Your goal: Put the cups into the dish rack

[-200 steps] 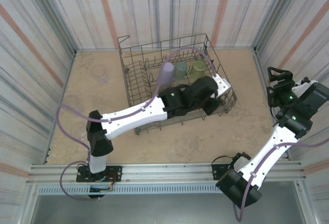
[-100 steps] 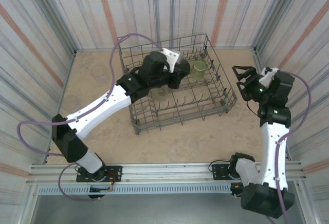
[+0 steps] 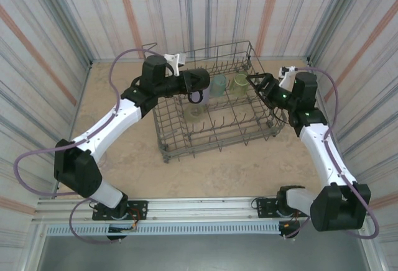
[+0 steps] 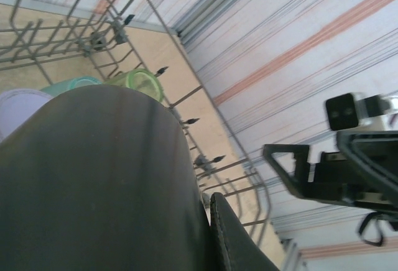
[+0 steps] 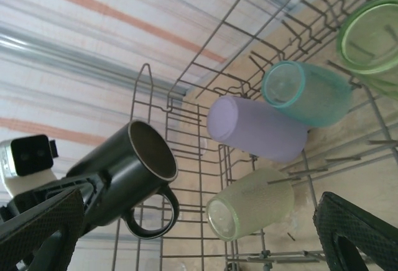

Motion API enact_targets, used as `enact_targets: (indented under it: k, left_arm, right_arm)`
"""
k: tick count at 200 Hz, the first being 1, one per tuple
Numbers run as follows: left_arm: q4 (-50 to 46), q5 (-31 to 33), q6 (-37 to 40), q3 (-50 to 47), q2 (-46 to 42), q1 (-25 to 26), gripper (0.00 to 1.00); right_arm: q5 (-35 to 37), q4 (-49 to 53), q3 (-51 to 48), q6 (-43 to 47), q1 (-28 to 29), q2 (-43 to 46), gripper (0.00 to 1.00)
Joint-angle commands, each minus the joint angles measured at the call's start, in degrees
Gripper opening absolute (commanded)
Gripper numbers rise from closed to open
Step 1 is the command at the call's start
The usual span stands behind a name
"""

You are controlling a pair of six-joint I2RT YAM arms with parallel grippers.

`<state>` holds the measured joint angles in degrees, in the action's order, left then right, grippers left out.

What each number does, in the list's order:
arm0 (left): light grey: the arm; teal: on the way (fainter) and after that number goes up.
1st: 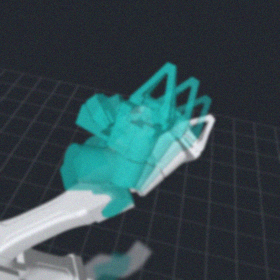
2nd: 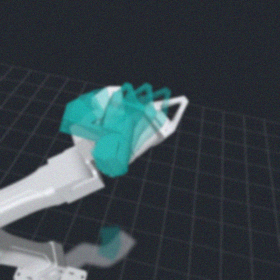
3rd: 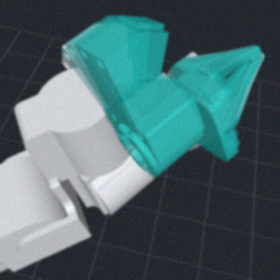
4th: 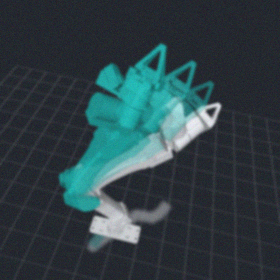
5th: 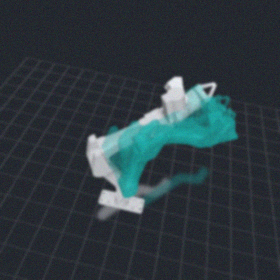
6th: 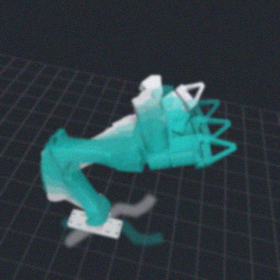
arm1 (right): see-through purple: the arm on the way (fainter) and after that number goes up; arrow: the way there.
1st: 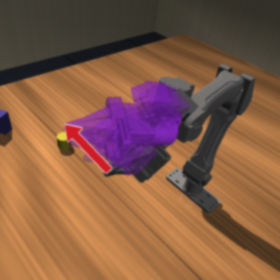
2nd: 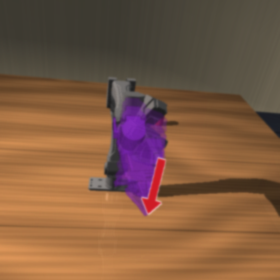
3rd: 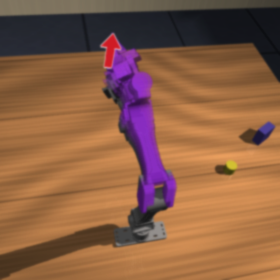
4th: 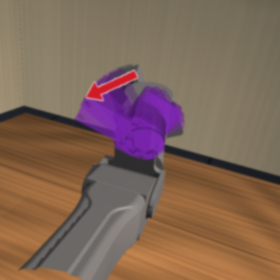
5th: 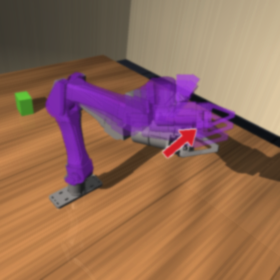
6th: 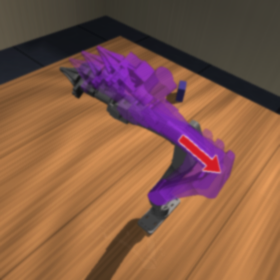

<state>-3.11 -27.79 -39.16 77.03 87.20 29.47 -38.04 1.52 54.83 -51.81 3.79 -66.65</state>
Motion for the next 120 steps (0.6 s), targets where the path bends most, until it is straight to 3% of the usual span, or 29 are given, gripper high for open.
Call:
enact_targets:
  k: [1, 30, 69, 120]
  left_arm:
    - [12.58, -8.92, -7.14, 1.02, -1.95, -1.07, 0.00]
    - [14.75, -12.98, -10.37, 2.11, 0.63, -1.77, 0.00]
    - [28.61, -20.52, -20.47, 1.12, 5.13, -2.84, 0.00]
    - [40.24, -24.35, -27.54, 0.49, 9.11, -3.28, 0.00]
  right_arm:
    - [-2.64, -7.06, -0.25, 2.45, 2.33, -1.33, 0.99]
    - [-3.68, -10.06, -0.25, 2.69, 4.74, -3.61, 0.99]
    - [-5.27, -16.77, -0.17, -0.04, 7.55, -7.00, 0.99]
    - [-5.89, -21.16, 0.73, -1.40, 9.93, -9.84, 0.99]
